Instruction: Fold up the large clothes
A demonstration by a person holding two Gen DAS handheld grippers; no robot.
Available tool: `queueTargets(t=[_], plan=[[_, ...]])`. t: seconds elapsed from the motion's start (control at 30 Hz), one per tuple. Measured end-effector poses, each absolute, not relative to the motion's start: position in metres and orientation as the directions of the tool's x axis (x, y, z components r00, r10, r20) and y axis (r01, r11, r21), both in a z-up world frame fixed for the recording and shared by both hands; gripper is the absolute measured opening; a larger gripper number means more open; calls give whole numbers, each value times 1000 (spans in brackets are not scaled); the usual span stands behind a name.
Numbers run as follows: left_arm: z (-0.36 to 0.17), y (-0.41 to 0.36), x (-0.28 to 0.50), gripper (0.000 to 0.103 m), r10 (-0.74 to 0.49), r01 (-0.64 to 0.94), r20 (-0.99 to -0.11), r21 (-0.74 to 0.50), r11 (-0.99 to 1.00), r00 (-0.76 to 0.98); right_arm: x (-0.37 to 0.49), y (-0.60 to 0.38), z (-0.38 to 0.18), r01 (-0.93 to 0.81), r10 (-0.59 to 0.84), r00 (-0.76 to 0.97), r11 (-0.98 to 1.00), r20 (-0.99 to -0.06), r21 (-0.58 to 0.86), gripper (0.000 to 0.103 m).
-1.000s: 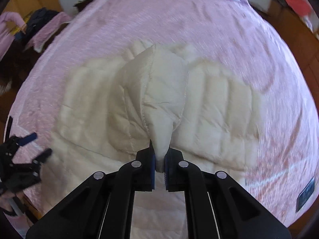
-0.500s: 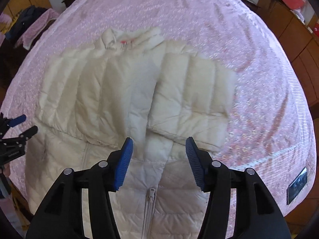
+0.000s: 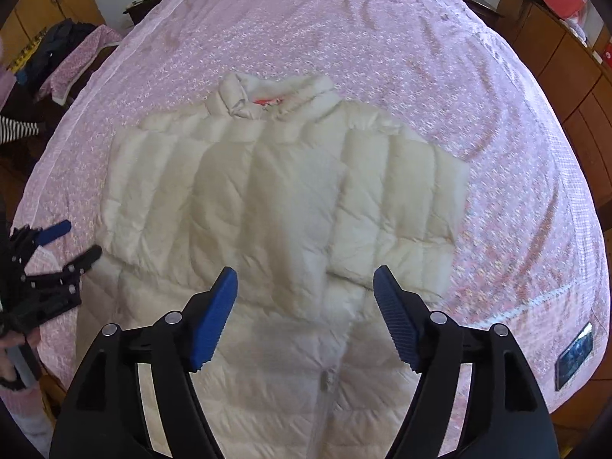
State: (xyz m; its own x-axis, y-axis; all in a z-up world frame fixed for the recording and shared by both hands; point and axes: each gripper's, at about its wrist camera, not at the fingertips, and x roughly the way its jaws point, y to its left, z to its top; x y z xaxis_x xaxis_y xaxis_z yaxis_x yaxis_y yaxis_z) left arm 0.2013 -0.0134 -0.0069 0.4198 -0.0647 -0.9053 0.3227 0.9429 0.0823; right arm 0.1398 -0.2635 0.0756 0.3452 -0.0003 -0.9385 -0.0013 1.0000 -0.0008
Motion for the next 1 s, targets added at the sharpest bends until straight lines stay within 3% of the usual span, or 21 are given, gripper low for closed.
queueTargets(t=[0.23,0.47,0.63,0.73,1.0], plan=[[-14,-14,206,75,-48,305,-909,89,948,414,161,-209,51,-77,52,325,997,-944,28,76],[-15,-15,205,75,-48,304,-904,92,948,424,182,-189,12,-73,-42,291,995,-956,-66,74],[-16,-16,208,75,-45,294,-902,93,951,430,179,-204,15,-74,-1,307,997,-952,-25,19],[-15,-15,211,75,-48,282,-899,85,956,434,171,-213,33,-96,8,354,995,-935,-27,11],[-7,-16,227,75,-21,247,-875,114,962,484,154,-285,71,1,-19,441,1000,-897,-21,10]])
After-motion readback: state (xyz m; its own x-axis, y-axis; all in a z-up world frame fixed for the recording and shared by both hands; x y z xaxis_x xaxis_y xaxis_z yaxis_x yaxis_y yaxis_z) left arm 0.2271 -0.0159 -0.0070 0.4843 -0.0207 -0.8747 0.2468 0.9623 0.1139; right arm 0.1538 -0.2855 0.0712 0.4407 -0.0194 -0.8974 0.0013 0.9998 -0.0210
